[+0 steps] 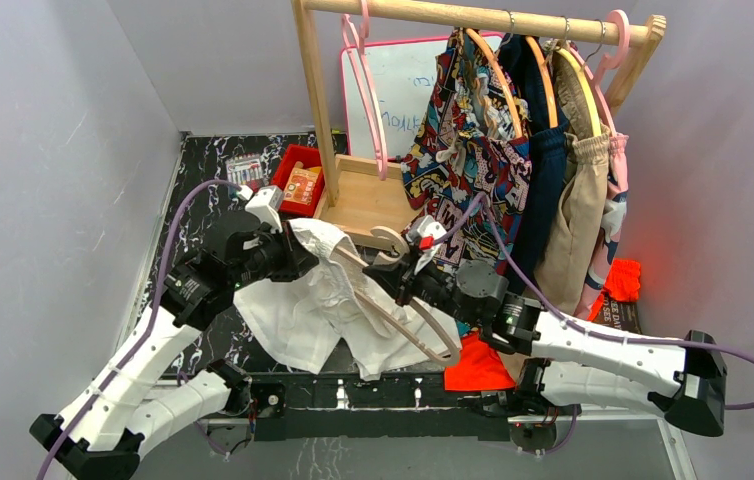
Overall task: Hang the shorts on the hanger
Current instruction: Hang the shorts on the hanger.
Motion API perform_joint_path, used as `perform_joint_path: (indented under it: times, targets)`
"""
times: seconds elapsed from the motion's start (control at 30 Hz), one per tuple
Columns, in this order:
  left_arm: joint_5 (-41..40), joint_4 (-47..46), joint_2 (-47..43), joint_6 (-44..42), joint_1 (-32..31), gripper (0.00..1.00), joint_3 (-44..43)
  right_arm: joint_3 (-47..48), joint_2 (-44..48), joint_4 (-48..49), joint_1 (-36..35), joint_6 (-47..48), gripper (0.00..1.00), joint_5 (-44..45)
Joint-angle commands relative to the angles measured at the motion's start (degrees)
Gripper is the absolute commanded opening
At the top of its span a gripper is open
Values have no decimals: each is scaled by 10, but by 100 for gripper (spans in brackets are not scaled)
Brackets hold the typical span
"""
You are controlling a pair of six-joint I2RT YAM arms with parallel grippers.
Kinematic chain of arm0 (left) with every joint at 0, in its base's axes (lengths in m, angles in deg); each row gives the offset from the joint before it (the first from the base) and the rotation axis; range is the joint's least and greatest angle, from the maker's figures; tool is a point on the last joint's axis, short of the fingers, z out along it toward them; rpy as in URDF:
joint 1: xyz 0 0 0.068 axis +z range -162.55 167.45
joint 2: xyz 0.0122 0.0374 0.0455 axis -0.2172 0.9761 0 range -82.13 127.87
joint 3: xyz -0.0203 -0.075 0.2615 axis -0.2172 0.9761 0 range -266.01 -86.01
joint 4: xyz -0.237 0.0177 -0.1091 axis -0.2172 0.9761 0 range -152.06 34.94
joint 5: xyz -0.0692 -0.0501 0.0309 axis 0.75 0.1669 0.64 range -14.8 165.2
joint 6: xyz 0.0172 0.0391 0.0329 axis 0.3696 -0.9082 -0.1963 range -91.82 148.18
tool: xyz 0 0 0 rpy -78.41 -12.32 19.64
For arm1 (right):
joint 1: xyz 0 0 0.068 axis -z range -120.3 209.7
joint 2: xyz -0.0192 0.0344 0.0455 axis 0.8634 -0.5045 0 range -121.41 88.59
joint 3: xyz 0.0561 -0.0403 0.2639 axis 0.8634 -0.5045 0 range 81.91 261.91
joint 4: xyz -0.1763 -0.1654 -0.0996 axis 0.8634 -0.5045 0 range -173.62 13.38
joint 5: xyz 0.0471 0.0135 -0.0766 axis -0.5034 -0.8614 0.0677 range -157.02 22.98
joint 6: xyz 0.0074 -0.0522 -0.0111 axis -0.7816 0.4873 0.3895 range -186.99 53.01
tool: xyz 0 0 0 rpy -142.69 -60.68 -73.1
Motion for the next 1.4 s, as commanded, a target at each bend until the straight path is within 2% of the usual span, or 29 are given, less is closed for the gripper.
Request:
perform_joint_path:
  times: [0.0,0.17,0.67,1.03,1.37]
  targets:
    - [-59,36,-25,-8,1,0,6,11,46,52,-2,3,0,33]
    - [-57,39,-40,-14,2,0,5,8,65,33,-2,6,0,26]
    - [78,-7,-27,-22,2,0,-63,52,-18,11,-2,9,0,-43]
    - [158,-19,-29,-20,1,0,-23,59,-29,89,-2,18,0,-33]
    - [237,-42,-24,-22,2,0,-23,48,-40,163,-2,10,0,-45]
